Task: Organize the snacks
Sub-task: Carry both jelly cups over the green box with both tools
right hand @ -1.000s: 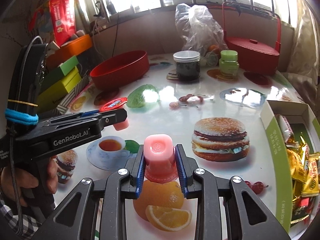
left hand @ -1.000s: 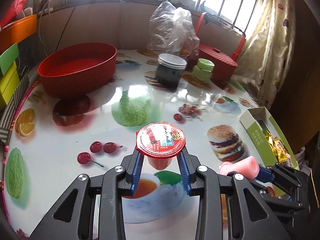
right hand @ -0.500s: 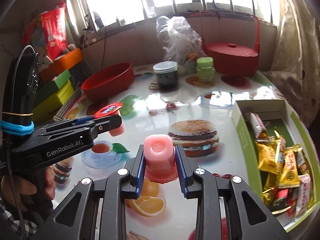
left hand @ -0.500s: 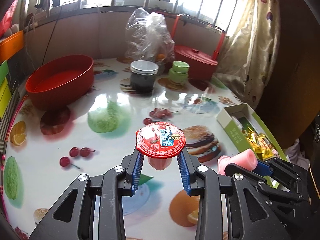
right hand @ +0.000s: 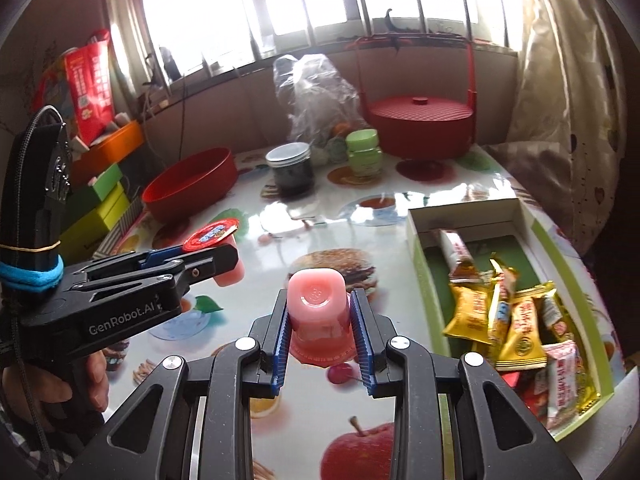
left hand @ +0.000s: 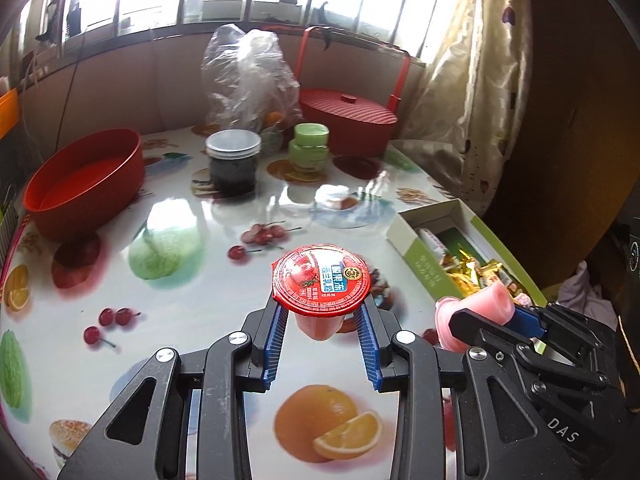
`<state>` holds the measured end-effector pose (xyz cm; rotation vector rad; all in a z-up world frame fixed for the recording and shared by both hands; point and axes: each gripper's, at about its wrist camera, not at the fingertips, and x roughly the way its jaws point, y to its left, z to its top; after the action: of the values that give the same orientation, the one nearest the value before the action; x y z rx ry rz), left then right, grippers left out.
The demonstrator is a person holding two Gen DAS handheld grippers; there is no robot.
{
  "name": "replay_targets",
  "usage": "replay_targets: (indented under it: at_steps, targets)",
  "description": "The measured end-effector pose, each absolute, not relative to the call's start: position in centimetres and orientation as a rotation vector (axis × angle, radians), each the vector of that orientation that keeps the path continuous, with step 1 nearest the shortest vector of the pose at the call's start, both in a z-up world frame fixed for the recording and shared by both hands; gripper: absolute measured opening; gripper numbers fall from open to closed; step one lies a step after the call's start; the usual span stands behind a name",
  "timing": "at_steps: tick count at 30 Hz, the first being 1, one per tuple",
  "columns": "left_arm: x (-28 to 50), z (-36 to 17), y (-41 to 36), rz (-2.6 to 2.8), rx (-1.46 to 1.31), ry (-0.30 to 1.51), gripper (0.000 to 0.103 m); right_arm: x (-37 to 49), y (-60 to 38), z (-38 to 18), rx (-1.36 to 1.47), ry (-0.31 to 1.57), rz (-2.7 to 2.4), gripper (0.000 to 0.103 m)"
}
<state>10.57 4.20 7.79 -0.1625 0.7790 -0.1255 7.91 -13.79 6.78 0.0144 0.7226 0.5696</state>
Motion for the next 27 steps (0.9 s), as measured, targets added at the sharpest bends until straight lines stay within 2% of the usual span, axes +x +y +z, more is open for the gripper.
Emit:
replay_targets:
  at_steps: [27]
  targets:
    - [15.0,8.0,-5.3,-0.302,-0.093,0.808,0.035,9.6,-22.9,6.2,0.091,0.739,0.379,0.028]
